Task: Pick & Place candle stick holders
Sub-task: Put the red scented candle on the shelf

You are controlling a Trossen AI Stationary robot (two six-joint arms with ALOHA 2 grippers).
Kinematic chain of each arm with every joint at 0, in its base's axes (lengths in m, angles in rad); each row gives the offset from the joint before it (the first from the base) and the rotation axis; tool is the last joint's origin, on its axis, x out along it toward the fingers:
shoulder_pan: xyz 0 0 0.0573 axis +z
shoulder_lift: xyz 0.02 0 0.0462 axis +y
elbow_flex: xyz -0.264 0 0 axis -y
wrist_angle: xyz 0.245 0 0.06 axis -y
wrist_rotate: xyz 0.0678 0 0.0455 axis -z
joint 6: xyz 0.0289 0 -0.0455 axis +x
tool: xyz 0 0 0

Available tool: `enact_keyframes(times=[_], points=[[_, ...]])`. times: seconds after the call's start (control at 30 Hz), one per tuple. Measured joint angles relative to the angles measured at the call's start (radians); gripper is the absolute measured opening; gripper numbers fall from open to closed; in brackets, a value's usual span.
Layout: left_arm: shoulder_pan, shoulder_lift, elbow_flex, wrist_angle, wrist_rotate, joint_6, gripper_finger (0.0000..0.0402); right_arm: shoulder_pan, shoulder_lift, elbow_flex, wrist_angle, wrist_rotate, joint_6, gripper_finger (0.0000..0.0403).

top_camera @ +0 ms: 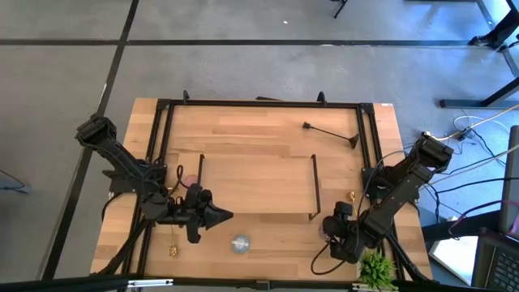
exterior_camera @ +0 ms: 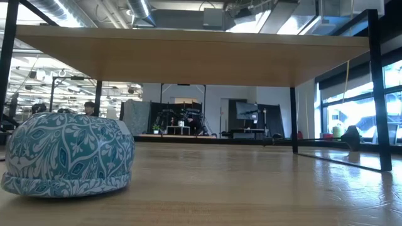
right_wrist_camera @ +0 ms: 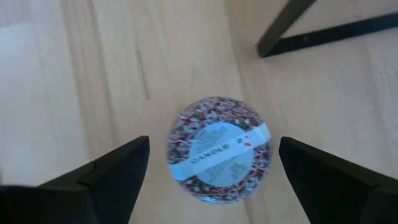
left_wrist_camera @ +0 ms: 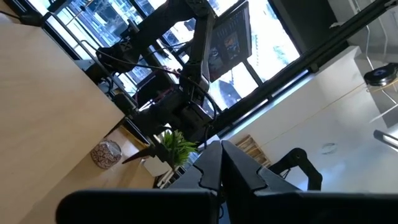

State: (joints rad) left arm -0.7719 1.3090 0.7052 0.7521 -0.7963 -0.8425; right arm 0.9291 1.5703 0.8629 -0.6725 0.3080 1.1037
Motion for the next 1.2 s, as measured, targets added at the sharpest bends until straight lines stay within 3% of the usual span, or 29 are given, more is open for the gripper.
enact_keyframes(times=[0.63, 0.87, 1.2], points=[[-0.001, 0.000, 0.000, 0.000, -0.006, -0.001, 0.0002, -0.033, 0.004, -0.039, 0.053, 0.001, -0.009, 0.0363], [-0.001, 0.000, 0.000, 0.000, -0.007, -0.004, 0.0002, -0.040, 0.067, -0.039, 0.135, -0.076, -0.012, 0.0363], [-0.002, 0.000, 0.000, 0.000, -0.007, -0.008, 0.0002, -0.041, 0.075, -0.039, 0.120, -0.087, -0.019, 0.0361]])
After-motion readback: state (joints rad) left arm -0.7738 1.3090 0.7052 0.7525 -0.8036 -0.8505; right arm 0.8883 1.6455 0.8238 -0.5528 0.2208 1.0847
